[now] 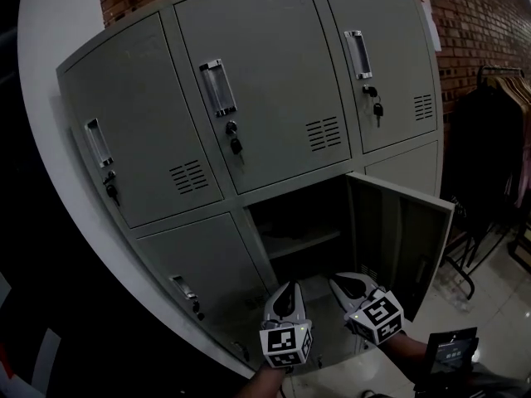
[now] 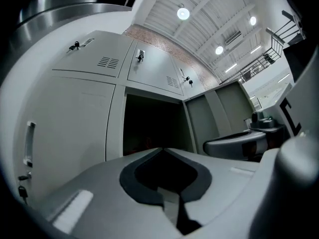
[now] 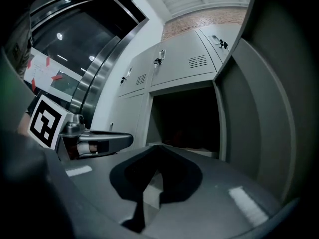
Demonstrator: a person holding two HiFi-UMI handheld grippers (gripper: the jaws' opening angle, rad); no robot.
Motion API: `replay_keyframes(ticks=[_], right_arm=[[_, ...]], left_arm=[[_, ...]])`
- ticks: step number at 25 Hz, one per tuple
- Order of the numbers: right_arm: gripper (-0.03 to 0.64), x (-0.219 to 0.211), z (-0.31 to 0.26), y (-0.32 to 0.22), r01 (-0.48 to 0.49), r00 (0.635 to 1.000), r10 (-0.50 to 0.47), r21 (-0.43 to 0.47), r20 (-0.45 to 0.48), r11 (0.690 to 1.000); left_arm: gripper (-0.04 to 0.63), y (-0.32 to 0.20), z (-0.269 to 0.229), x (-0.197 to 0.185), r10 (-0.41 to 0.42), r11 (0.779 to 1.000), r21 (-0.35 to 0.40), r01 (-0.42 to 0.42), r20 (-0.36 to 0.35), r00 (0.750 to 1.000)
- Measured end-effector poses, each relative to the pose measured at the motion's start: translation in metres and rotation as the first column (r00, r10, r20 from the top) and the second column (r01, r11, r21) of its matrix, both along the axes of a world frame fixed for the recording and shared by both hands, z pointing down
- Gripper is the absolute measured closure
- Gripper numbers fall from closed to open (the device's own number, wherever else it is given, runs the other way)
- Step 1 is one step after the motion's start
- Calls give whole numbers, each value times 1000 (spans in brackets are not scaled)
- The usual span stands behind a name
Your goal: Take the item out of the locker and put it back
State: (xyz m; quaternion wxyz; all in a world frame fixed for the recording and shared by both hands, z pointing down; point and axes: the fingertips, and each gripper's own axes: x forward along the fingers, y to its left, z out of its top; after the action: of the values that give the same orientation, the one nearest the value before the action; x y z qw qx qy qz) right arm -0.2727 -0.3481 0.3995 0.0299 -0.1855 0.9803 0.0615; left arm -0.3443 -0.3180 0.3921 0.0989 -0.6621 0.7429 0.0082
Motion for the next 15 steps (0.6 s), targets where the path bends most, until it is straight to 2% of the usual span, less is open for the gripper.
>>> replay_keyframes(ticks=[15], right_arm=[[627, -45, -23, -69, 37, 999, -38, 40, 24, 999]], left_arm=[[598, -83, -22, -34, -53, 999, 10, 53, 37, 998]])
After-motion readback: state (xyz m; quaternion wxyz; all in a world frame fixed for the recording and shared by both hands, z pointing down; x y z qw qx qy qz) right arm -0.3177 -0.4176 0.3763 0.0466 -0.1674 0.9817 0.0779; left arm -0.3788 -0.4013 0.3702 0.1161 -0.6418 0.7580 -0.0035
